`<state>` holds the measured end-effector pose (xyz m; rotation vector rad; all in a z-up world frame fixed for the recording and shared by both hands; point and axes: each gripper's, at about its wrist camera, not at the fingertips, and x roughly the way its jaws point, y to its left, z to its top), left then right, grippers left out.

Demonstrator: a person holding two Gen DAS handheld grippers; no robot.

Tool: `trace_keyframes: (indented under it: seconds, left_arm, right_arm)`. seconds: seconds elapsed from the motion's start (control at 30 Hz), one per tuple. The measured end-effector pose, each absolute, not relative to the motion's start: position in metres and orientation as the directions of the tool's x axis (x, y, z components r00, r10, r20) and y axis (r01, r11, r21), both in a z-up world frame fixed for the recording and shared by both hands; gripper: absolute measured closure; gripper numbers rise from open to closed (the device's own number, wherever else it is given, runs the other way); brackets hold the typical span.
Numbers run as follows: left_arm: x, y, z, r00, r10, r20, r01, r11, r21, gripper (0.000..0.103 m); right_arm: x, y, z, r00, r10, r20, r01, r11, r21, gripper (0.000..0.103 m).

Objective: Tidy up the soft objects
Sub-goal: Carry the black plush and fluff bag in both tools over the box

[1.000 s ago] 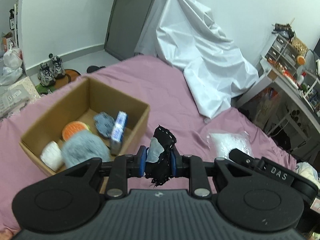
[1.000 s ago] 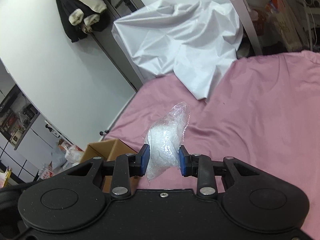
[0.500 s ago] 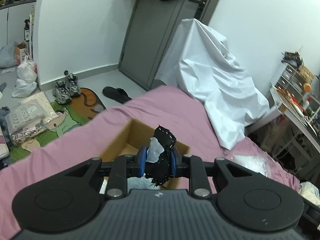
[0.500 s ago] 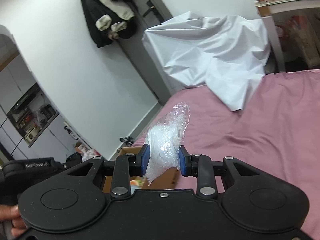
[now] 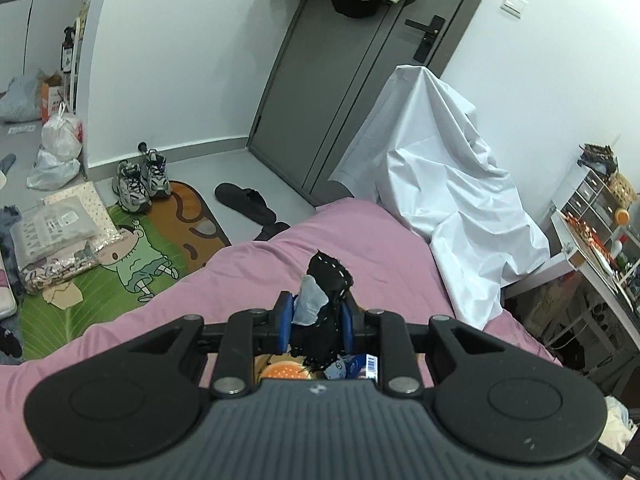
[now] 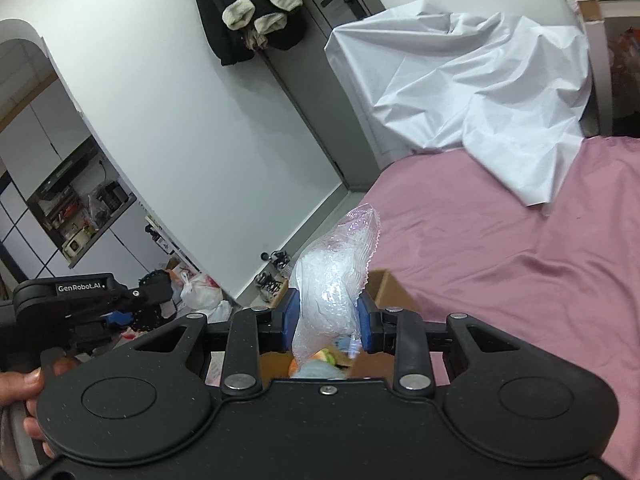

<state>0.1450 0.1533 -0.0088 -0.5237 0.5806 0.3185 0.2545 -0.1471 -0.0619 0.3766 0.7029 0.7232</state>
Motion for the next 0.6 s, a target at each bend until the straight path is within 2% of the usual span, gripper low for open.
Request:
trace_keyframes:
  seconds: [0.3, 0.4, 0.47, 0.6]
  left_arm:
    - [0.155, 0.177, -0.029, 0.796, 0.095, -0.598, -0.414, 0.807, -0.422, 0.08]
    - [0.16, 0.183, -0.036, 0.793, 0.082, -0.603, -0.41, 0.804, -0.43, 0.08]
    - [0.164, 0.186, -0.041, 0.79, 0.075, -0.609, -0.41, 0.803, -0.433, 0.08]
    - [0.173, 0.189, -0.05, 0.786, 0.052, -0.617, -0.398, 0.805, -0.439, 0.079]
  right_arm:
    - [0.259, -0.109, -0.073, 0.531, 0.723, -0.443, -0.474, 0.686, 0.552, 0.072]
    - [0.266, -0.102, -0.08, 0.53, 0.723, -0.442, -0.457, 0.683, 0.57, 0.066]
    - [0.27, -0.097, -0.085, 0.521, 0.723, -0.454, -0.444, 0.684, 0.579, 0.054]
    - [0.271, -0.1, -0.093, 0.524, 0.714, -0.464, -0.415, 0.69, 0.593, 0.051]
